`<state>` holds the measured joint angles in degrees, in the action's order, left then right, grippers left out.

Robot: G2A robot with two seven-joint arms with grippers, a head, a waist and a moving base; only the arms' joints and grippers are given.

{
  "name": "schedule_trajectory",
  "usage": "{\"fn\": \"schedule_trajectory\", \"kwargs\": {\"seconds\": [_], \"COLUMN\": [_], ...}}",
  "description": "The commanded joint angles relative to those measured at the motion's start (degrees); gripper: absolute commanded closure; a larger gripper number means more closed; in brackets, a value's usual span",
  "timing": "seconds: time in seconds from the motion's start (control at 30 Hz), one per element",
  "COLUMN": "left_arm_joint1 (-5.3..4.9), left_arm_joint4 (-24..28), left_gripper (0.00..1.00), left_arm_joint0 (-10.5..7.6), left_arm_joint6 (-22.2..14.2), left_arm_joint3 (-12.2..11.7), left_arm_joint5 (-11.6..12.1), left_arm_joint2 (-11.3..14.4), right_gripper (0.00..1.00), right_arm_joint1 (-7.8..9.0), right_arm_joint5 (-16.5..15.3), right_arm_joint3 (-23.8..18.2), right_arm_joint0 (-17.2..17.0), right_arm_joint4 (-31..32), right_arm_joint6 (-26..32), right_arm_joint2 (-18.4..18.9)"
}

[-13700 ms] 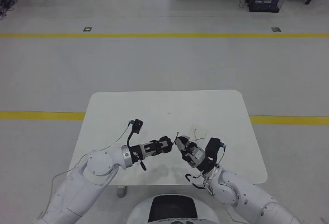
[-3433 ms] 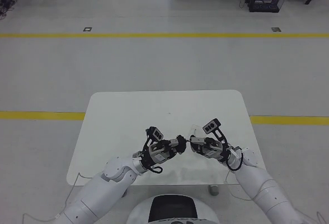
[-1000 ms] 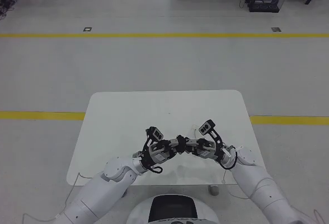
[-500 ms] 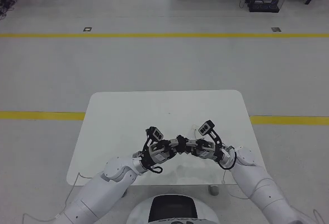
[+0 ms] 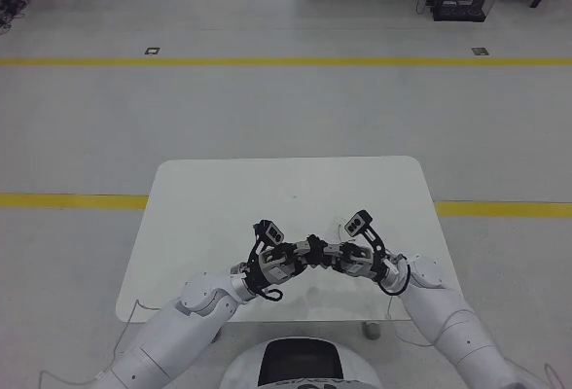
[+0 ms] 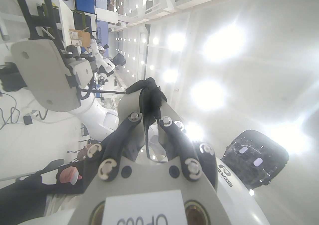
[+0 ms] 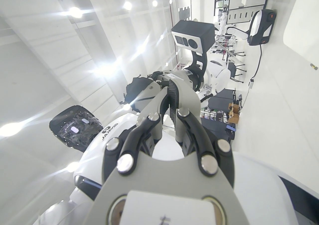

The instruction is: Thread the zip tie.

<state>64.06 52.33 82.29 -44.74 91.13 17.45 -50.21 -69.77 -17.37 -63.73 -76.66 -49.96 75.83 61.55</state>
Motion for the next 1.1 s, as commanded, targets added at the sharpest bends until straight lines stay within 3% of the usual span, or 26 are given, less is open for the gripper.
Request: {"fn": "schedule_trajectory", "kwargs": {"seconds": [0.0,1.07], "left_arm_joint1": [0.0,0.0], "left_arm_joint4": [0.0,0.0], "left_gripper": [1.0,1.0], "left_arm_joint0": [0.0,0.0], "left_arm_joint6": [0.0,0.0], "left_arm_joint3": [0.0,0.0], "left_arm_joint5": [0.0,0.0], "left_arm_joint2": [0.0,0.0], "right_gripper": [1.0,1.0], "right_arm_joint1": [-0.02,-0.23], "right_arm_joint5": [0.1,0.5], "right_arm_joint3": [0.0,0.6], "right_arm_joint0": [0.0,0.3], "right_arm_joint4": [0.2,3.0], "right_arm_joint6": [-0.1,-1.1], "right_arm_joint2": [-0.1,-0.7]}}
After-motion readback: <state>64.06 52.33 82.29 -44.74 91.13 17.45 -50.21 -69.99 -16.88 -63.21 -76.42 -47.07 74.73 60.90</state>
